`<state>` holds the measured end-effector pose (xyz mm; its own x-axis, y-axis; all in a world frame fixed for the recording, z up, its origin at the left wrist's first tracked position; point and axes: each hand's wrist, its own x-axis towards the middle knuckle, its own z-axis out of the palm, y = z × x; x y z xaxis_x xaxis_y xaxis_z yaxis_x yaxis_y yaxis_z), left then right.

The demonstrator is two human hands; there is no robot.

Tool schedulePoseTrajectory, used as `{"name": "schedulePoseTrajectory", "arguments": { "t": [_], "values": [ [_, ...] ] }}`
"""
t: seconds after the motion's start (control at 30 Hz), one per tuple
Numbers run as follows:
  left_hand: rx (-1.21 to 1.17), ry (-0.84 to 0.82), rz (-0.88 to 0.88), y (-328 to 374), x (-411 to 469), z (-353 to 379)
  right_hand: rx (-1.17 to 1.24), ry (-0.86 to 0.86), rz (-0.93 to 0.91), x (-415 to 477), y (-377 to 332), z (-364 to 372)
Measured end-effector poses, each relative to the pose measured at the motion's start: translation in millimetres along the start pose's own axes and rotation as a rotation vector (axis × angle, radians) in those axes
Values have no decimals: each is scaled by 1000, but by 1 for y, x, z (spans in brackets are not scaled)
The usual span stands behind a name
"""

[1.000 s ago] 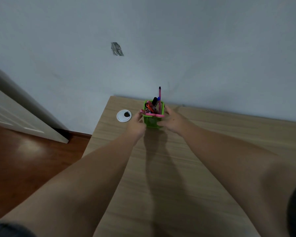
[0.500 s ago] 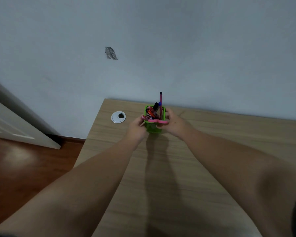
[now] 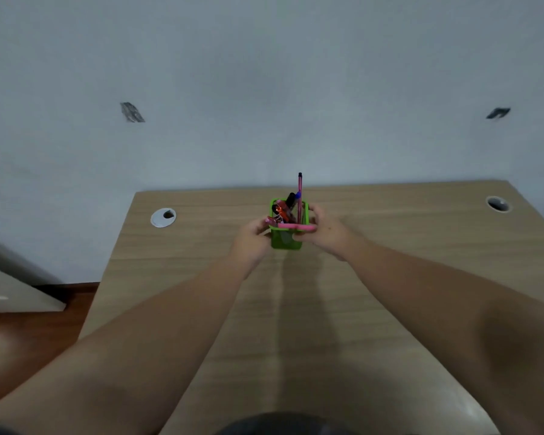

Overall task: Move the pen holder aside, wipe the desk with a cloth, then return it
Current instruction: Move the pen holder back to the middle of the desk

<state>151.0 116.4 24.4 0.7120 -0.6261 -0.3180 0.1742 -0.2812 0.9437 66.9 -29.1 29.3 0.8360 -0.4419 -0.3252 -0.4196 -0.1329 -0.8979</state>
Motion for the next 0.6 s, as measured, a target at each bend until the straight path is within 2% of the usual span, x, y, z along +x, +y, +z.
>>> {"name": "schedulePoseTrajectory", "arguments": {
  "t": [0.23,0.6],
  "values": [
    [-56,-31,6,-1,-38,63,32,20,26,-45,39,-44],
    [-111,8,-56,-24,-82,131,20,-41,61,-93,90,-82]
  ]
}}
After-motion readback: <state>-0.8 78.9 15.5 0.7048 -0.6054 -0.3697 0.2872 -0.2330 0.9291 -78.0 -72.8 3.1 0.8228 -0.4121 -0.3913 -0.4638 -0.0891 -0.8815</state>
